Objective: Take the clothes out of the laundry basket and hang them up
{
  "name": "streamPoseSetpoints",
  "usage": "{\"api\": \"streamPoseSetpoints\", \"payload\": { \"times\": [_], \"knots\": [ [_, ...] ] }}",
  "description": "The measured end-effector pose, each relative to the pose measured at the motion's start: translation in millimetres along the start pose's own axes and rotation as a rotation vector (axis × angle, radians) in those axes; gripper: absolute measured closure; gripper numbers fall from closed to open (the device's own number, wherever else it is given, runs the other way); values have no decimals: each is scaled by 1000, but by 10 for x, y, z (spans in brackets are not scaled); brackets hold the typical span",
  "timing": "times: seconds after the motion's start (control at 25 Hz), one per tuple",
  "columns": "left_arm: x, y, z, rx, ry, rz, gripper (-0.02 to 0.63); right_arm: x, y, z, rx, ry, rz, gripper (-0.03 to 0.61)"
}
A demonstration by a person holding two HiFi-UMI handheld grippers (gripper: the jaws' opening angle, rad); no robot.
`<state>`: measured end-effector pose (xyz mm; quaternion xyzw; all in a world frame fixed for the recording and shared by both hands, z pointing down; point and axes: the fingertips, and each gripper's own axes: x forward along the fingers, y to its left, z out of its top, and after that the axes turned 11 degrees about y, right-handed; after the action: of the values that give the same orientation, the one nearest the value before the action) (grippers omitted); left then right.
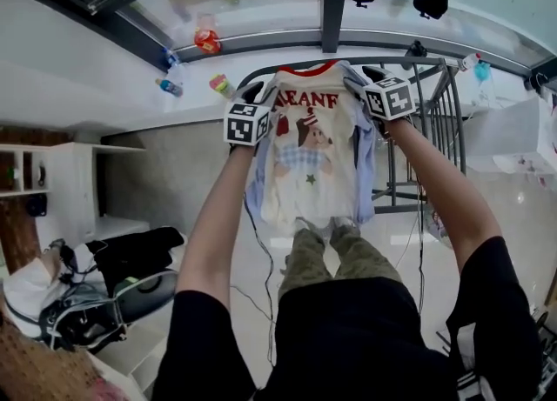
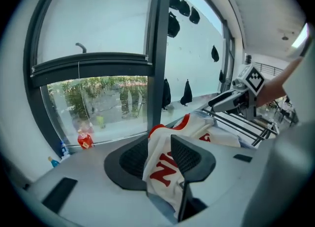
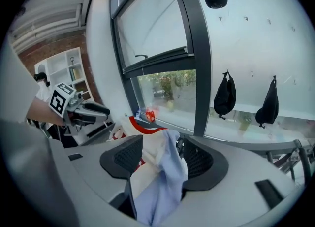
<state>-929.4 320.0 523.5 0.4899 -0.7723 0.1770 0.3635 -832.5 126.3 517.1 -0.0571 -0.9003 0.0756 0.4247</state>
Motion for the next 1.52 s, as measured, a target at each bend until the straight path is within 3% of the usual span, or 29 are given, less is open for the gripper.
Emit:
{"api": "streamPoseSetpoints", "payload": {
  "times": [0.24,0.44,0.48,0.56,0.72,0.88,1.08,1.24,1.32,1.52],
  "knots": [
    [-438,-154,-170,-125,-40,27,489,-544,25,-236,-27,-83,7,351],
    [-955,-489,-183,-268,-172,8,565,-1093,-23,-443,-32,-163,-9,353],
    [-1065,-592,-167,-268,-201,-5,584,-1250,-7,-457,-13,-199,-14,365],
    [-1322,-824,-144,-235,-262,-25,600,-1643,75,-523,38,-296,-42,547],
    [-1789,-1373,-365,-144,-340,-31,606,-2395,495,-1041,166,-399,-53,578],
    [-2107,-2011,-665,-142,-383,-179,606,-2950,832,-1704,234,-420,-151,578],
    [-2513,-2817,-674,-97,-347,-388,606,-3673,1061,-2025,287,-457,-334,578],
    [-2494,-3374,-648,20,-356,-543,606,-3950,1274,-2365,367,-440,-430,578],
    [-2423,-3666,-682,70,-349,-613,606,-4077,1425,-2667,405,-431,-460,578],
    [-2319,-4394,-758,104,-281,-740,606,-4305,1703,-3275,515,-443,-469,578]
  ]
}}
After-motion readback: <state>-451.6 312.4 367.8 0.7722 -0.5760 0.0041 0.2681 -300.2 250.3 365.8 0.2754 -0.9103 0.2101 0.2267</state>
